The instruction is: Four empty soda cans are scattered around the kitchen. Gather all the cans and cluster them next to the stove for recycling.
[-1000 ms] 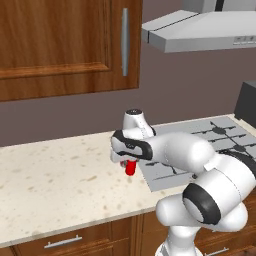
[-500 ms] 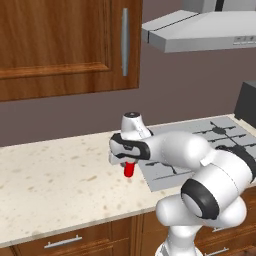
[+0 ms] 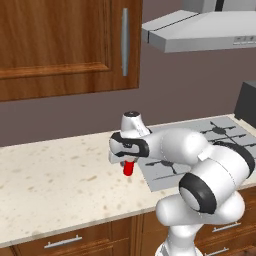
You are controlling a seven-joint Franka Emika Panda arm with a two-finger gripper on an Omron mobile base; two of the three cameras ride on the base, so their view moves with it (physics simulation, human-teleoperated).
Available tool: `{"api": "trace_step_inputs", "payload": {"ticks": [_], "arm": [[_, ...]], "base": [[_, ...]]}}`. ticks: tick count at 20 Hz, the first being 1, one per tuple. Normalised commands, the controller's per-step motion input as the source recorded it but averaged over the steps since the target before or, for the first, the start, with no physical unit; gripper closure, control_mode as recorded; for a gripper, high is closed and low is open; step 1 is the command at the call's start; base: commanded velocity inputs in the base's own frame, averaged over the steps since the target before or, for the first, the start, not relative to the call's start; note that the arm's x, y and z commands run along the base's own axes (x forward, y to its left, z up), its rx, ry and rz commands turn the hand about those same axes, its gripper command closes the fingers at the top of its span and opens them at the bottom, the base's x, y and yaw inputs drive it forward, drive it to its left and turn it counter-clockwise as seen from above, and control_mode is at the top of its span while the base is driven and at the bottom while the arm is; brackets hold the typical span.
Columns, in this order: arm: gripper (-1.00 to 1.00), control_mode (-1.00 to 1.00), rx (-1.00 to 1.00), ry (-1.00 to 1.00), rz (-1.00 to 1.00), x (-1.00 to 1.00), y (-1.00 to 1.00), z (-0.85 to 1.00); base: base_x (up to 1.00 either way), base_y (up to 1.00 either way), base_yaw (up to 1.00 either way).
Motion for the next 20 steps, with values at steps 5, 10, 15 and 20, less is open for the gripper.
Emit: {"api": "trace_step_inputs", "payload": {"ticks": [5,10,15,20], "arm": [[1.00,-1.00,0.00,0.00,0.00,0.09,0.00,0.00],[1.00,-1.00,0.00,0.00,0.00,0.10,0.00,0.00],[1.00,-1.00,0.00,0.00,0.00,0.10,0.00,-0.03],[1.00,-1.00,0.00,0.00,0.00,0.01,0.00,-0.10]], "base": [[0.00,0.00,0.00],[0.00,0.00,0.00],[0.00,0.00,0.00],[0.00,0.00,0.00]]}}
